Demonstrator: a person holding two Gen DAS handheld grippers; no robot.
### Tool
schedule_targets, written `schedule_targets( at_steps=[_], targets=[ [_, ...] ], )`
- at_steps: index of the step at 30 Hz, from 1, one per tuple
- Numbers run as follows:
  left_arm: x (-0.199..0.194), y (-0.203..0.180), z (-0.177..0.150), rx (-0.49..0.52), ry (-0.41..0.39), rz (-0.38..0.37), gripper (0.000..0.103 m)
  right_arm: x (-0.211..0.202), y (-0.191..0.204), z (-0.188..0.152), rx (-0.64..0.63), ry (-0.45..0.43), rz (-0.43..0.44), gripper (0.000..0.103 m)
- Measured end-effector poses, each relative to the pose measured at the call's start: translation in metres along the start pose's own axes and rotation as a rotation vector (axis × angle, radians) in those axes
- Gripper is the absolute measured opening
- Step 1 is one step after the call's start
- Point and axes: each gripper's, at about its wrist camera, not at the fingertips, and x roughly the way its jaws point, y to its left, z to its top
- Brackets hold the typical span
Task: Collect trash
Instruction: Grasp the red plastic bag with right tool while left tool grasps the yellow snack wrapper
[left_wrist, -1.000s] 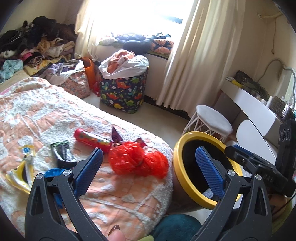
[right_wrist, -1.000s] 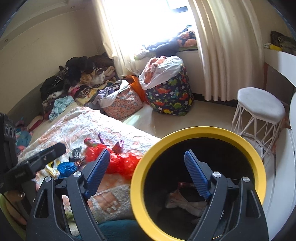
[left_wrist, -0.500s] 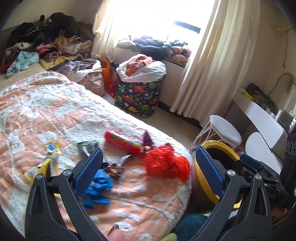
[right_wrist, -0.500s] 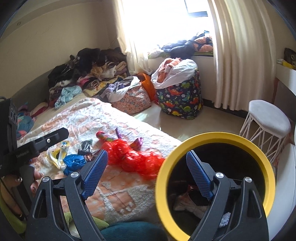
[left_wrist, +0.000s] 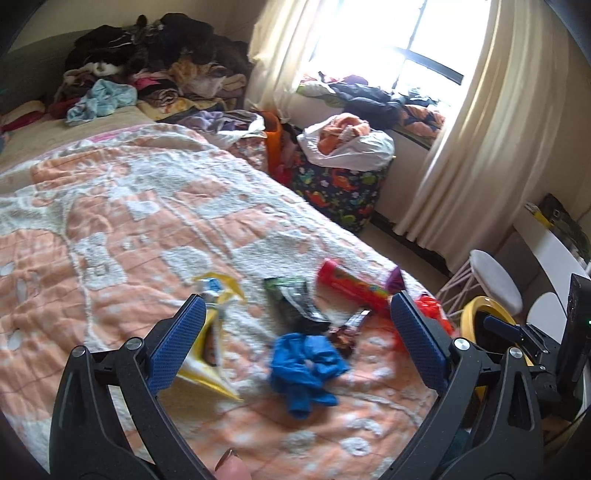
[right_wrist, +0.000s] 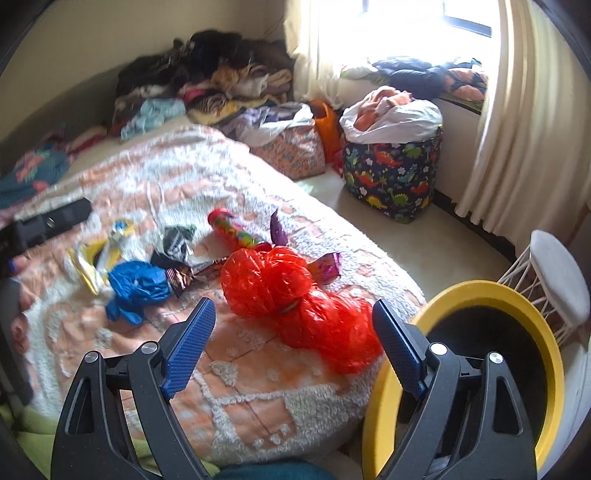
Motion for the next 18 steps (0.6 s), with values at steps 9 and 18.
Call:
schedule_targets(
  at_steps=[9,18],
  targets=[
    [0.006,0.050,-0.001,-0.084,0.008,0.112,0.092,0.059,0.027,0.004,-0.150,0.165,-0.112,0.084],
    [0.023,0.073,-0.017,-0.148,0.080,0.123,0.092,0.083,0.045,-0.007,-0.136,0.210,-0.061,0.035]
  ],
)
